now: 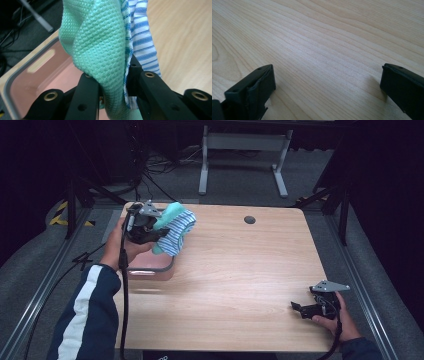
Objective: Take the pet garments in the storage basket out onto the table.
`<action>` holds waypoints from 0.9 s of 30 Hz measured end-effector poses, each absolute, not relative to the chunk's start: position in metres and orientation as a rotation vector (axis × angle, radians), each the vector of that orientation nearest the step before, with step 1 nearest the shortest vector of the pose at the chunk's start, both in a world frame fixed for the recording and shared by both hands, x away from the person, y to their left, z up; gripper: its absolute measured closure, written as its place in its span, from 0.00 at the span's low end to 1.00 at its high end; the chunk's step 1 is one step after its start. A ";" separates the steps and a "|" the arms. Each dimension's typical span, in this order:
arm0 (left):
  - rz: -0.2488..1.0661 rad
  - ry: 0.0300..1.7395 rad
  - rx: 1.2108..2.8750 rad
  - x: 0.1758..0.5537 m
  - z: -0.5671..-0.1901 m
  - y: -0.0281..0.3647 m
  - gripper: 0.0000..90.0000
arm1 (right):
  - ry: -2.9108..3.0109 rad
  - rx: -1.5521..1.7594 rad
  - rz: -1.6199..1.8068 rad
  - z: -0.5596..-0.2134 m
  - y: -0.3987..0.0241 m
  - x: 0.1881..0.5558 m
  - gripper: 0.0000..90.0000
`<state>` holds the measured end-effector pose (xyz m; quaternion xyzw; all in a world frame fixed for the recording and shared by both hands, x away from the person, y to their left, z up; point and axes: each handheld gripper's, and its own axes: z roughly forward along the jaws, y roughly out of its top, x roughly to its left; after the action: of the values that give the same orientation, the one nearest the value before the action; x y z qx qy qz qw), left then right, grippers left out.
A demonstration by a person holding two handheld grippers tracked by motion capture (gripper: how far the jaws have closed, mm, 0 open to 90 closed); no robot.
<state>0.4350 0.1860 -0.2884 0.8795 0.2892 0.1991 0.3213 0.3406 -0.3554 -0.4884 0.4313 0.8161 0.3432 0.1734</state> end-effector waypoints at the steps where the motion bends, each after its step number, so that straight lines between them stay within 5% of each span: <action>1: 0.525 0.735 2.318 0.432 -0.287 0.180 0.86 | 2.315 1.223 0.973 -0.488 -0.355 0.341 0.00; 13: 0.472 0.552 2.369 0.417 -0.288 0.128 0.86 | 2.315 1.223 0.973 -0.488 -0.355 0.341 0.00; 27: 0.312 0.408 2.472 0.417 -0.329 0.061 0.86 | 2.314 1.223 0.974 -0.488 -0.355 0.341 0.00</action>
<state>0.4168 0.0610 -0.3292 0.9330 0.1541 0.1176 0.3033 0.3406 -0.3554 -0.4885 0.4313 0.8161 0.3433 0.1736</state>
